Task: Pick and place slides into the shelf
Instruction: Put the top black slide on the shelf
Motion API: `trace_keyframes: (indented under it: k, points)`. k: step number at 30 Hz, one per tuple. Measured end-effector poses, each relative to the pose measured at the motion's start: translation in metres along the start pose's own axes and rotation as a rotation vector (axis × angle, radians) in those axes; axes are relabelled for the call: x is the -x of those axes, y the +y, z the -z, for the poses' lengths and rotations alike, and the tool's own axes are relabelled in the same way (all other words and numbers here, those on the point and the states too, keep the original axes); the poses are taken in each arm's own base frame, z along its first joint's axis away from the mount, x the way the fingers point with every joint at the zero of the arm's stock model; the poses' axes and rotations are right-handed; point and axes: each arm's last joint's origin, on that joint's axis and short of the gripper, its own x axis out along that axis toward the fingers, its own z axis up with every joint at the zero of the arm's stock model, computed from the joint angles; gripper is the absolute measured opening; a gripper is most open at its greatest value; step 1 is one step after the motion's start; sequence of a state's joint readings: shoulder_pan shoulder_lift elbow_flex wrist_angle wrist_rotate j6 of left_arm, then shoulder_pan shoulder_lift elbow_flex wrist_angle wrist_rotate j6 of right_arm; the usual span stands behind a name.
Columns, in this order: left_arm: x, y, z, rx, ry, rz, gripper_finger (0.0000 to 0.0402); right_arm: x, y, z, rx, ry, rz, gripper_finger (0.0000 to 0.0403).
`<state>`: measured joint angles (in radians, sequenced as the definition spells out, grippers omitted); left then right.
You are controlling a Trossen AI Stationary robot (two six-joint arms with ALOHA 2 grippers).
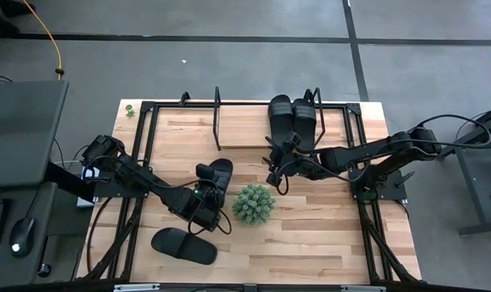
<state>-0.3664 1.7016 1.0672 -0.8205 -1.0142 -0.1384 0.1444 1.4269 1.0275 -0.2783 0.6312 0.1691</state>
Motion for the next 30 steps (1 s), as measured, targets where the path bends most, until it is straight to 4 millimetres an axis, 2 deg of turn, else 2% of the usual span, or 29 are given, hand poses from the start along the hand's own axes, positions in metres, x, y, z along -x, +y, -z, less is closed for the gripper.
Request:
trace_keyframes:
  k: [6,13,17,22,30]
  points:
    - [-0.001,0.006,0.000,-0.017,-0.004,-0.093,0.0027,0.000,-0.001,0.000,0.082,-0.004,0.023,0.0183]
    - [-0.018,0.030,0.002,0.095,0.049,-0.067,0.0016,0.000,-0.002,-0.001,0.147,-0.011,0.069,0.0183]
    - [-0.028,0.041,0.005,0.142,0.087,-0.045,0.0005,0.000,-0.004,-0.001,0.140,-0.018,0.128,0.0183]
    - [-0.037,0.053,0.007,0.182,0.115,-0.051,0.0022,-0.001,-0.008,-0.003,0.129,-0.026,0.199,0.0183]
    - [-0.047,0.071,0.003,0.211,0.090,-0.067,0.0032,-0.011,-0.028,-0.005,0.067,0.002,0.156,0.0183]
